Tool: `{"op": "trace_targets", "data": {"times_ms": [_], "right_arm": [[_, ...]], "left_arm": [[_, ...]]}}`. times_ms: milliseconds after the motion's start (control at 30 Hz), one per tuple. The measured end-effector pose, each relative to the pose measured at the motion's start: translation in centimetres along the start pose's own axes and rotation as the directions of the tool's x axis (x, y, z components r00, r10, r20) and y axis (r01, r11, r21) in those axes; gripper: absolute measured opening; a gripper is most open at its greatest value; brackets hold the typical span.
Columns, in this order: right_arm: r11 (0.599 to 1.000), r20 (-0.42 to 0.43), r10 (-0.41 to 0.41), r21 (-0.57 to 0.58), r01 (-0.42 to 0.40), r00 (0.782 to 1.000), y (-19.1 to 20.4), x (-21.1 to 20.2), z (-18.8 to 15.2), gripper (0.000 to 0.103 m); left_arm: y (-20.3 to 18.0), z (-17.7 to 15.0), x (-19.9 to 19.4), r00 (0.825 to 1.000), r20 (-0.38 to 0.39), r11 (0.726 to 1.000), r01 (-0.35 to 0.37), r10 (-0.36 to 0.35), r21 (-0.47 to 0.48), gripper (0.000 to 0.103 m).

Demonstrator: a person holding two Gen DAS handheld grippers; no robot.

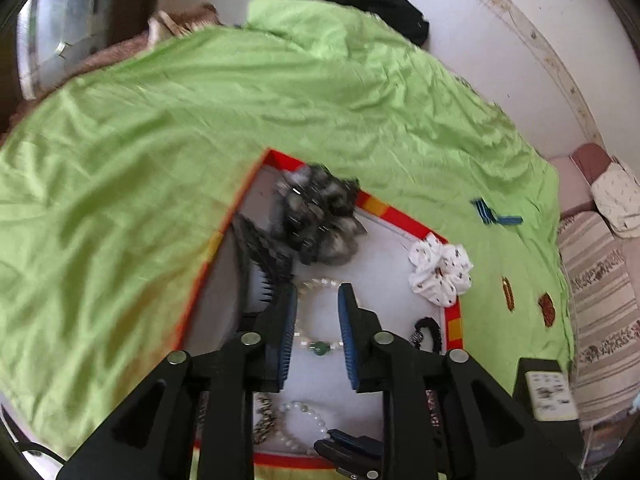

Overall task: Organize jewelry
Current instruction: 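Carry both bracelets into the tray and open both tools, then lift both tools away from the tray toward the red items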

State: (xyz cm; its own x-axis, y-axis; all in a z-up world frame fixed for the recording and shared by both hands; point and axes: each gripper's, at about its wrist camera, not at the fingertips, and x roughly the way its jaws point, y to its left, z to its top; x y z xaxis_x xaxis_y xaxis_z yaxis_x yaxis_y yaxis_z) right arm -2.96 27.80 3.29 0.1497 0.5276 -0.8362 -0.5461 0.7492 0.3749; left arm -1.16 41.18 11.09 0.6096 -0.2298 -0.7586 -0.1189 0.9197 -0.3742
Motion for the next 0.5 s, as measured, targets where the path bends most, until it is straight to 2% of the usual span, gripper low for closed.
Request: {"op": "trace_targets", "data": {"times_ms": [33, 67, 100, 133, 167, 333, 433, 500], "right_arm": [[1.0, 0.015, -0.014, -0.016, 0.014, 1.0, 0.2, -0.2, -0.1, 0.009], [0.999, 0.032, -0.032, -0.033, 0.033, 0.999, 0.4, -0.5, -0.1, 0.019], [0.997, 0.046, -0.05, -0.048, 0.052, 0.998, 0.5, -1.0, -0.4, 0.039], [0.996, 0.066, -0.064, -0.054, 0.068, 0.996, 0.4, -1.8, -0.6, 0.045], [0.996, 0.085, -0.069, -0.052, 0.073, 0.994, 0.2, -2.6, -0.8, 0.048], [0.994, 0.174, -0.09, -0.038, 0.098, 0.981, -1.4, -7.9, -3.1, 0.048], [0.987, 0.206, -0.141, -0.042, 0.153, 0.968, -2.5, -10.3, -6.1, 0.048], [0.979, 0.214, -0.187, -0.037, 0.2, 0.959, -3.2, -11.1, -7.8, 0.048]], "left_arm": [[0.2, 0.0, -0.8, 1.0, 0.019, 1.0, -0.024, 0.024, -0.003, 0.027], [0.4, -0.2, -1.6, 0.998, 0.039, 0.999, -0.052, 0.052, -0.009, 0.03], [0.5, -0.3, -2.1, 0.997, 0.049, 0.998, -0.067, 0.068, -0.013, 0.031], [0.5, -0.5, -2.8, 0.994, 0.062, 0.996, -0.088, 0.089, -0.019, 0.033], [0.5, -0.7, -3.2, 0.992, 0.068, 0.995, -0.102, 0.103, -0.022, 0.034], [-1.6, -2.5, -5.2, 0.981, 0.105, 0.986, -0.168, 0.166, 0.01, 0.04], [-3.8, -3.7, -5.8, 0.977, 0.12, 0.982, -0.183, 0.177, 0.043, 0.048], [-5.2, -4.5, -6.0, 0.977, 0.122, 0.981, -0.181, 0.173, 0.063, 0.048]]}}
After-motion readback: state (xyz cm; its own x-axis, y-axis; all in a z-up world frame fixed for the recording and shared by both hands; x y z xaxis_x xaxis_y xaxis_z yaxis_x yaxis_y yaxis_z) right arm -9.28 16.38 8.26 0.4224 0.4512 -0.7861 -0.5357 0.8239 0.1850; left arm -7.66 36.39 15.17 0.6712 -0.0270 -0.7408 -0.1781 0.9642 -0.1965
